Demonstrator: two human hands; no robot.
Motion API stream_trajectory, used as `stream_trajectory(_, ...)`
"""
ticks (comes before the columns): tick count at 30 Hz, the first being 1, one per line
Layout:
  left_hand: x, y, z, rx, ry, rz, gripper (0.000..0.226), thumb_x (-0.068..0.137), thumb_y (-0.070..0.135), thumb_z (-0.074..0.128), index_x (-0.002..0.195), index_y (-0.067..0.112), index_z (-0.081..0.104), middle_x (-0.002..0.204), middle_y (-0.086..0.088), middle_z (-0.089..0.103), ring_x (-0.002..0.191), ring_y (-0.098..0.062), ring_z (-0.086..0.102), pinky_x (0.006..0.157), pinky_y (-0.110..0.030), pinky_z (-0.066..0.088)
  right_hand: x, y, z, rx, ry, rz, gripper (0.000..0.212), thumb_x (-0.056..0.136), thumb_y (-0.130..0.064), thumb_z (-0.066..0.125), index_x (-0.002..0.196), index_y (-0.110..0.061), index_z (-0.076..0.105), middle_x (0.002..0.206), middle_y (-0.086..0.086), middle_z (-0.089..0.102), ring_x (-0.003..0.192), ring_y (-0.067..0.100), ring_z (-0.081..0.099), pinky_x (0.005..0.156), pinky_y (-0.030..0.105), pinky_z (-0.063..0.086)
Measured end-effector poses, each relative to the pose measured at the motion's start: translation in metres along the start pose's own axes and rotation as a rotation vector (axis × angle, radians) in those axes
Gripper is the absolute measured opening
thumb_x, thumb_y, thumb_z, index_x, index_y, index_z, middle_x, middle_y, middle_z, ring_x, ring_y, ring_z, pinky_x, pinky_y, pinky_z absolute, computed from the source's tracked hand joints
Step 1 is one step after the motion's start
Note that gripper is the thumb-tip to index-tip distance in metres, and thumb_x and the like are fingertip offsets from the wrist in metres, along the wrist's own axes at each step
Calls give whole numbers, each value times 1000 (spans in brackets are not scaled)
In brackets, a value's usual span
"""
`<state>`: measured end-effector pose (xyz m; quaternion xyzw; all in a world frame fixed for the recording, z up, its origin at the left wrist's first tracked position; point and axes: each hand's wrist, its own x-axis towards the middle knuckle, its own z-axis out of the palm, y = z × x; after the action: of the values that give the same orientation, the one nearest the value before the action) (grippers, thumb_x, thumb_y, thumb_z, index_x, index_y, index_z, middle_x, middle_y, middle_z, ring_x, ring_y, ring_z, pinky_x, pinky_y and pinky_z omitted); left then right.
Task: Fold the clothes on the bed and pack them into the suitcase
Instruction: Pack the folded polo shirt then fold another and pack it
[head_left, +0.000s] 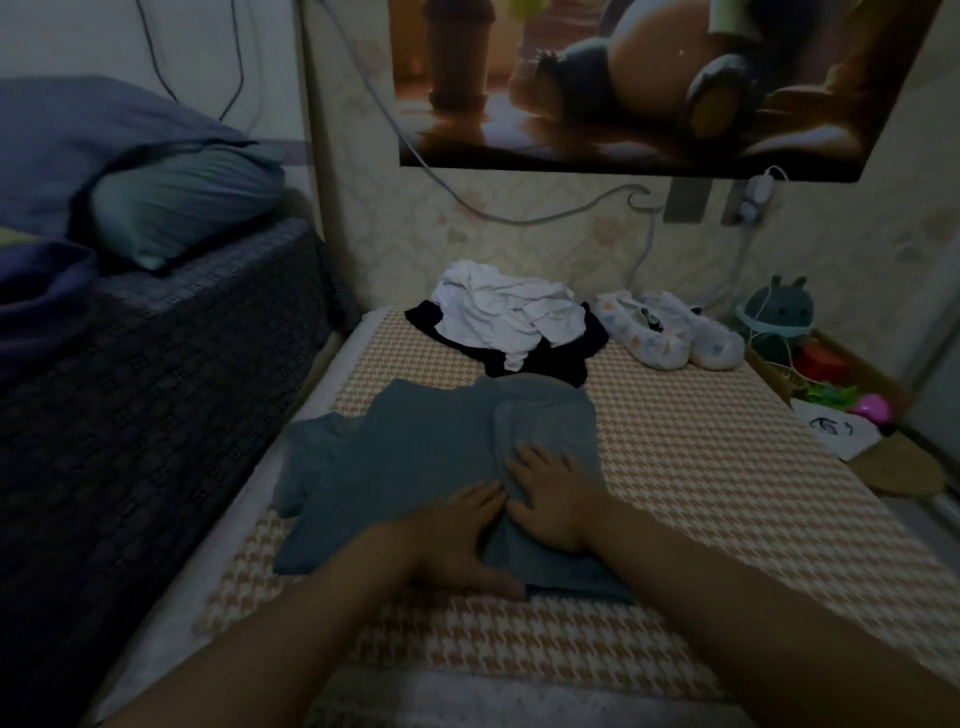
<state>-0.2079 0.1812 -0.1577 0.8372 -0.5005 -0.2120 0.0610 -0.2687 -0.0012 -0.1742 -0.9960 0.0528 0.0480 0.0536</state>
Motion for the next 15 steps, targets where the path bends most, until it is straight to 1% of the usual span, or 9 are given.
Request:
stream_trajectory(2,-11,-14,-15,-186,118,23,80,83,70,52,149,31,31,153,8,33,138,-11,34,114,-31,29,8,-9,-7,96,57,7,63,100,-49,31,154,-17,17,161,5,14,147,20,15,120,43,10)
stream_trajectory(3,-15,-22,-24,-275,204,4,61,89,60,53,141,28,46,143,7,48,128,-12,46,108,-29,36,13,-16,-11,151,100,5,60,100,-46,35,152,-16,25,159,6,21,145,21,23,119,39,16)
stream_trajectory(4,-20,-32,-34,-342,300,-31,48,93,52,53,132,24,55,135,5,55,122,-14,52,104,-29,40,19,-25,-15,188,139,-5,57,100,-43,39,149,-15,31,157,6,26,143,22,27,119,36,18)
stream_trajectory(6,-27,-61,-47,-368,454,-150,37,98,36,51,128,17,60,131,0,59,119,-18,55,101,-27,41,35,-46,-22,192,197,-57,51,99,-35,45,145,-14,39,155,7,32,141,21,31,116,30,19)
stream_trajectory(8,-34,-94,-52,-266,538,-281,32,100,25,48,126,12,59,129,-5,59,116,-22,56,95,-28,42,55,-71,-27,184,208,-128,46,99,-29,47,142,-14,45,150,7,41,137,22,38,115,31,24)
stream_trajectory(10,-41,-124,-52,-199,575,-363,24,98,18,48,114,10,63,118,-9,62,105,-26,58,86,-28,45,81,-96,-29,186,184,-188,42,98,-25,47,139,-16,49,146,5,46,132,23,44,112,33,31)
stream_trajectory(12,-48,-145,-52,-204,587,-392,20,95,17,49,104,11,65,109,-8,64,97,-26,59,80,-25,44,108,-121,-30,182,129,-215,40,99,-23,47,139,-17,51,143,5,49,128,25,48,108,33,35)
stream_trajectory(13,-51,-151,-52,-237,572,-393,21,93,19,50,104,12,66,109,-6,64,95,-22,59,77,-23,42,123,-133,-31,171,98,-226,40,99,-22,48,139,-18,51,142,6,50,126,25,49,106,33,37)
stream_trajectory(15,-58,-158,-52,-279,534,-367,29,88,23,52,113,15,65,110,0,63,94,-18,58,78,-20,43,149,-155,-33,138,44,-244,43,96,-19,53,139,-19,51,140,7,52,122,26,53,104,34,41)
